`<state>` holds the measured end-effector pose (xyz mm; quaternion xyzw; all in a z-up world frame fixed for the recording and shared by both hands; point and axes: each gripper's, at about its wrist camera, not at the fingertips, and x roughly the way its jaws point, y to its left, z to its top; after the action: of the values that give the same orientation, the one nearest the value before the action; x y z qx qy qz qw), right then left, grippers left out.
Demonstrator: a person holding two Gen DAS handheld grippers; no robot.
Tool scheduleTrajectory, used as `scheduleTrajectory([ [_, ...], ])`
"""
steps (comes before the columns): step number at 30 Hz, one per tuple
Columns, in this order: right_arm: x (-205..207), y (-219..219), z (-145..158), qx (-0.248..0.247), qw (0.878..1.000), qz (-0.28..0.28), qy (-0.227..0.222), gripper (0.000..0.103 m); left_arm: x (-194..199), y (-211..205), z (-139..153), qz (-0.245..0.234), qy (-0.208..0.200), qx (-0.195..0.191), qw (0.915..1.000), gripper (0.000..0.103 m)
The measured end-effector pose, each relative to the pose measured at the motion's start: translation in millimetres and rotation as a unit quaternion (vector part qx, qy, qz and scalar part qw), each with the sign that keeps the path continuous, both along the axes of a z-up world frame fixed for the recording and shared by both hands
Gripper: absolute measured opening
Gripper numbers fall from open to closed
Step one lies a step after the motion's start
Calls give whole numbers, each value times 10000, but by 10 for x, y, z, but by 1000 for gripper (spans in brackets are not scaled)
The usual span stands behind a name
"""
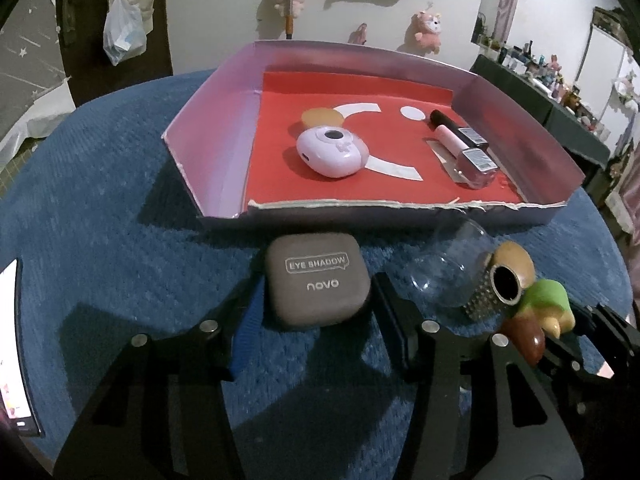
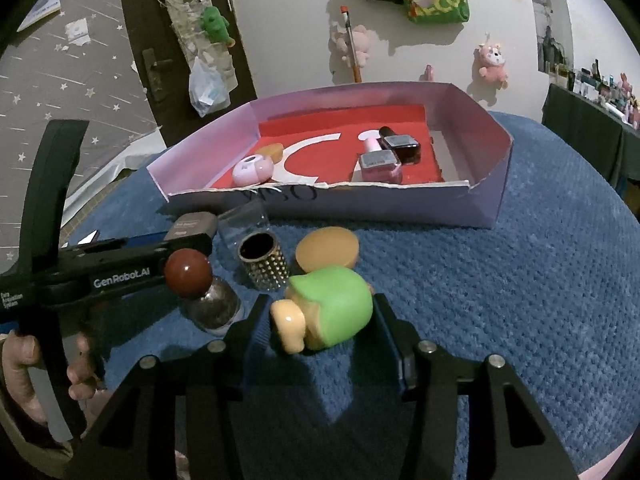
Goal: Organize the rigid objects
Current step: 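Grasp the brown EYE SHADOW case with the left gripper while the right gripper grasps the green figurine, then carry the eye shadow case and the green figurine into the box with both grippers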
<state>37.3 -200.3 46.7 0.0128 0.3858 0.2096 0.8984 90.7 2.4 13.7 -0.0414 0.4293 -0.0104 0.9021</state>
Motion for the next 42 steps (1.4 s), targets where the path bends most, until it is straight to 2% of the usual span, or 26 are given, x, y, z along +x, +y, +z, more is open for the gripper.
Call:
scheduleTrajectory([
  [8,52,8,-18,40,9999,-79,-54,51,41,7,-9,44,-81,-6,10000,51],
  [15,69,-24,-15,130,9999,-101,-12,50,-34,110,0,88,-139,-296,9994,50],
  [20,32,-76,40,205,9997,-162,23,50,-163,113,47,50,-214,-238,9995,50],
  [30,-118,-34,338,320,9991,-21,-266,50,-442,62,285,-196,-513,-402,9977,50],
  [38,-198,-13,553,416,9979,91,-497,50,-598,-24,545,-409,-871,-336,9948,50],
  [42,-182,0,570,373,9979,113,-513,50,-584,-63,601,-487,-927,-306,9940,50],
])
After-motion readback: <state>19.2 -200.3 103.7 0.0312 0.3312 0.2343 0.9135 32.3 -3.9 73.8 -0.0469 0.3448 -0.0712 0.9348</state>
